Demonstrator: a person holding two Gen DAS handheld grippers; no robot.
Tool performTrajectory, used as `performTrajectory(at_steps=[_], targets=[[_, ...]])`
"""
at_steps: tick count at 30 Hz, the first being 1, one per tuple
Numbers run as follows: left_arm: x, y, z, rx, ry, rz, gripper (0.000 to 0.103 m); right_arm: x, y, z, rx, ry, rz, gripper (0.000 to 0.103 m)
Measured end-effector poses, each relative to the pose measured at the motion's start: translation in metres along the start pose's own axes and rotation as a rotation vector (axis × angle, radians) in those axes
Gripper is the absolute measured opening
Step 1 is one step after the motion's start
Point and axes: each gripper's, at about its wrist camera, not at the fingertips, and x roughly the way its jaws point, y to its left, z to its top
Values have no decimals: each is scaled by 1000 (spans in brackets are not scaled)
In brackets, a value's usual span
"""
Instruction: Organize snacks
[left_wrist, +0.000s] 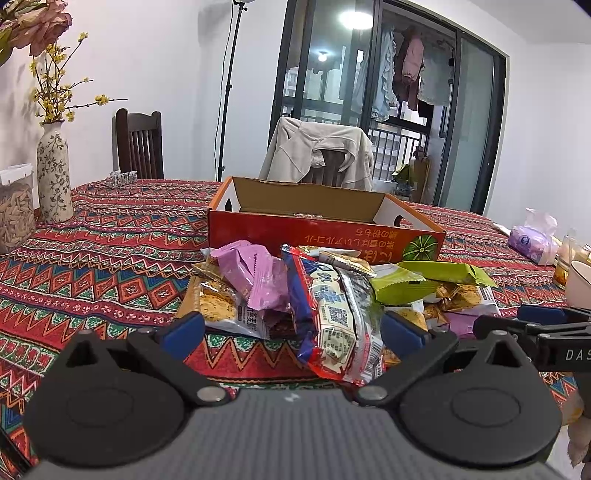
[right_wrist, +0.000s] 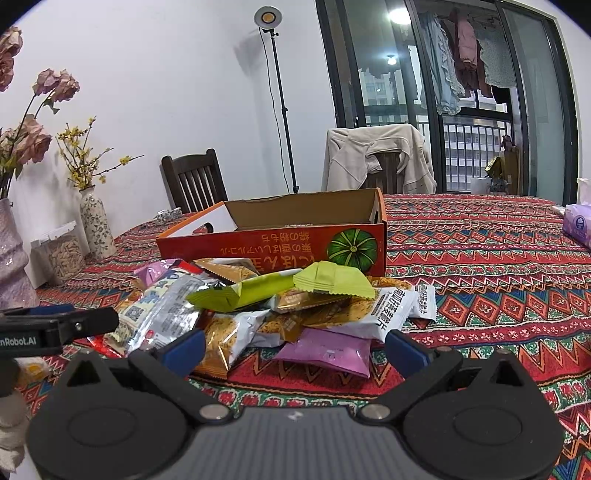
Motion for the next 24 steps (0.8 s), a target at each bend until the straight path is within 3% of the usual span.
performTrajectory(at_steps=[24], targets=[[5,-12,5,32,2,10,103,0,-2,-1,6,1,-6,103]])
